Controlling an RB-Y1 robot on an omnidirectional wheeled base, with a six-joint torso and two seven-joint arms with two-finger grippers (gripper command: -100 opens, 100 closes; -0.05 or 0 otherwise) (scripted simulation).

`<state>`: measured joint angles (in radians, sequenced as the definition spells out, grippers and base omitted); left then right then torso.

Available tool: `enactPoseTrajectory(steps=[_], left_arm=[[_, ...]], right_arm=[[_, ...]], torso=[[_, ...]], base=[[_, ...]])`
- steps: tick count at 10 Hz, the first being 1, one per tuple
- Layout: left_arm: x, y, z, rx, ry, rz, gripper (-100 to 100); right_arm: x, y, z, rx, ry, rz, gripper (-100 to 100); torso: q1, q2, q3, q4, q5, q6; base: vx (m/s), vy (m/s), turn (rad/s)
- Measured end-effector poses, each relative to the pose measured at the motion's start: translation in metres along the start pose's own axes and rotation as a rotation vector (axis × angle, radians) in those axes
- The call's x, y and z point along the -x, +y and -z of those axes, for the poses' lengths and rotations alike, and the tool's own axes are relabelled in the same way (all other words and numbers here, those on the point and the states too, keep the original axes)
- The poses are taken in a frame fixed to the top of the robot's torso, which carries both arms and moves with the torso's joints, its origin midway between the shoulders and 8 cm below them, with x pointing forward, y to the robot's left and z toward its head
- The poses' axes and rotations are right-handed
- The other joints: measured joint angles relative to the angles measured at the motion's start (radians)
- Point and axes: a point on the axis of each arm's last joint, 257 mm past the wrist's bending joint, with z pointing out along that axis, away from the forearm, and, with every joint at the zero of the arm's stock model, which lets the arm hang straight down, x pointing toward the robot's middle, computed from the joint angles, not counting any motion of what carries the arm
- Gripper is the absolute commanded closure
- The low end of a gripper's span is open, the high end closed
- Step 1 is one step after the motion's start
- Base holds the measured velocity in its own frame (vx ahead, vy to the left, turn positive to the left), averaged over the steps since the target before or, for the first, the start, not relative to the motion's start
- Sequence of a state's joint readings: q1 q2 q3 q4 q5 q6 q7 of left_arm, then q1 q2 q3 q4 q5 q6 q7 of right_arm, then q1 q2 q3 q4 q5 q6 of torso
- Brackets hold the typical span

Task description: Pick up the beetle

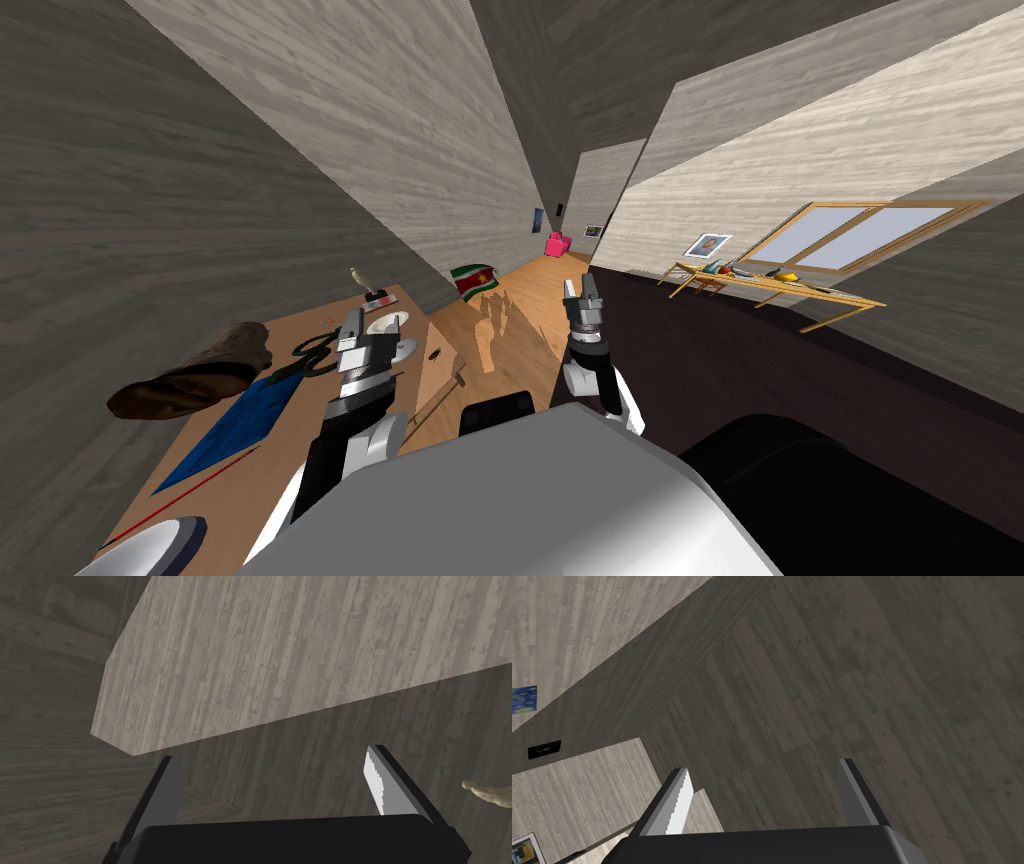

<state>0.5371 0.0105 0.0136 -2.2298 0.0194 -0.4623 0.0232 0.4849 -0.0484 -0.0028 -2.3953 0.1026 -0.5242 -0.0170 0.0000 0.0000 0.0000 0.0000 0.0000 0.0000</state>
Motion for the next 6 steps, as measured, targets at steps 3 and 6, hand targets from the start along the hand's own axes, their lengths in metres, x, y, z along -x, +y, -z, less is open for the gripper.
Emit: enactPoseTrajectory(steps=[3, 6], left_arm=[[-0.003, 0.029, 0.005, 0.077, 0.043, 0.007, -100], [0.001, 0.053, 0.007, 0.152, 0.057, 0.025, -100]], right_arm=[[0.0, 0.0, 0.0, 0.0, 0.0, 0.0, 0], [0.0, 0.0, 0.0, 0.0, 0.0, 0.0, 0]], torso=[[0.001, 0.002, 0.001, 0.0, 0.0, 0.0], [0.0, 0.002, 0.001, 0.0, 0.0, 0.0]], base=[[-0.039, 0.009, 0.017], [-0.028, 0.004, 0.014]])
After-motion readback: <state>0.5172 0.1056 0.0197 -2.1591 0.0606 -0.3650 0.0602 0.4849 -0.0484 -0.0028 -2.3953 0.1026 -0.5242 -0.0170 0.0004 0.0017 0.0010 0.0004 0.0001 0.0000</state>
